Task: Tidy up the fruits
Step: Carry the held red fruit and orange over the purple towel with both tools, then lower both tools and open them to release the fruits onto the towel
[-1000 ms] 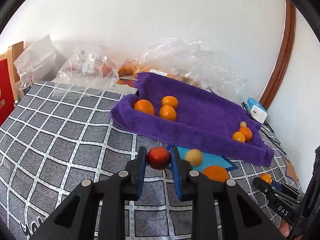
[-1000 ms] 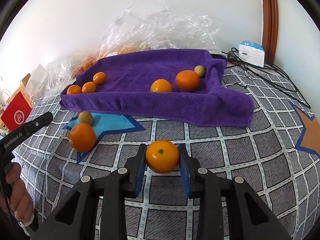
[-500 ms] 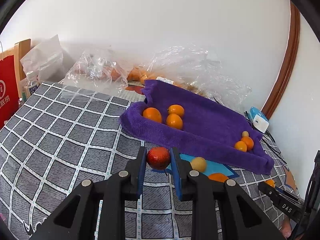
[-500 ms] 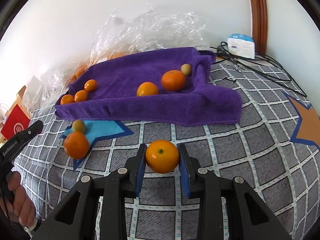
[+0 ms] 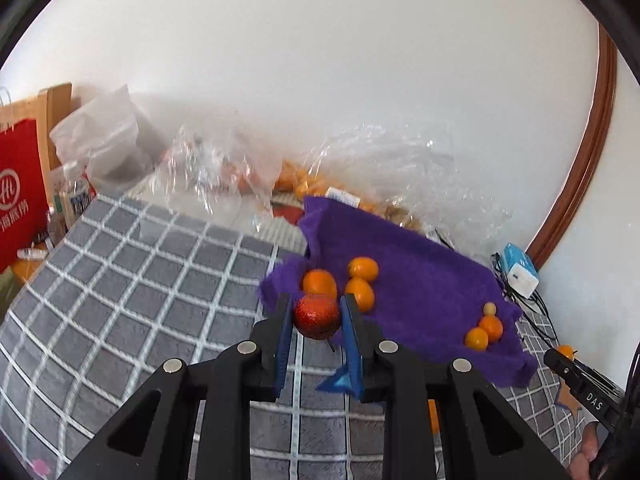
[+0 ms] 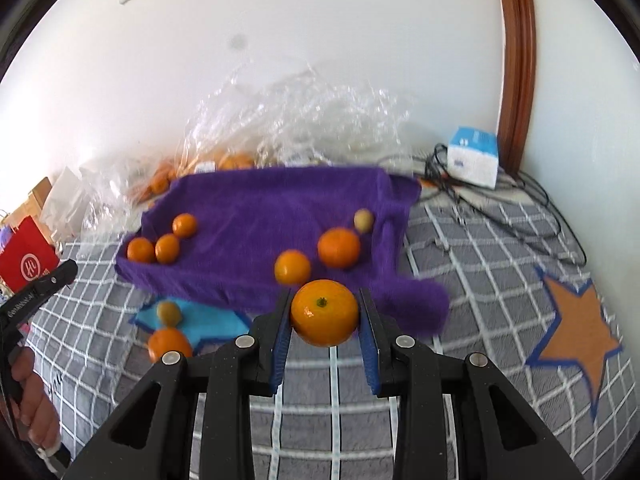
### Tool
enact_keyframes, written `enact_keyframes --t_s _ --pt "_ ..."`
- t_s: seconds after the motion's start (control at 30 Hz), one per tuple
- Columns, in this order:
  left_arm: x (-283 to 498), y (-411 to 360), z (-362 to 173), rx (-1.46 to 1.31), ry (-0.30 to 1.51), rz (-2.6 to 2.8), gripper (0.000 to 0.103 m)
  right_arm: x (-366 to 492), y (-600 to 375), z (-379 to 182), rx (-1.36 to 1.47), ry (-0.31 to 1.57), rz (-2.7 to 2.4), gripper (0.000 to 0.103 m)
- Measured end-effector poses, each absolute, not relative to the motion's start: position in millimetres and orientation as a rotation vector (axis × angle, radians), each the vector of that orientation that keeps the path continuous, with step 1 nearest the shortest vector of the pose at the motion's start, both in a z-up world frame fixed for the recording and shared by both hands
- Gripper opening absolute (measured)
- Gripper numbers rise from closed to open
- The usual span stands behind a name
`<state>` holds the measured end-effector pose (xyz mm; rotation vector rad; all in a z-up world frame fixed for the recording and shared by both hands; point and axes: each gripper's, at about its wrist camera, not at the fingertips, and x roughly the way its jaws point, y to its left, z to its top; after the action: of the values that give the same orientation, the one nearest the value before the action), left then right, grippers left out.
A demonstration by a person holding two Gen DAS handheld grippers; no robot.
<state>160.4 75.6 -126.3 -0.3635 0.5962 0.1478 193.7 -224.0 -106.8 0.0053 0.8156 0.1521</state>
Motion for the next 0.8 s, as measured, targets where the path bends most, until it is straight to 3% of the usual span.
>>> enact_keyframes --t_s 0.4,0.8 --pt "223.7 80.2 -69.7 -0.287 0.564 0.156 0.023 263.9 -211.1 -70.8 0.014 0.762 0.165 0.031" --pt "307.2 72.0 -102.0 -0.308 0.662 0.167 0.023 354.2 -200.7 -103.5 0.081 0.863 0.197 0.031"
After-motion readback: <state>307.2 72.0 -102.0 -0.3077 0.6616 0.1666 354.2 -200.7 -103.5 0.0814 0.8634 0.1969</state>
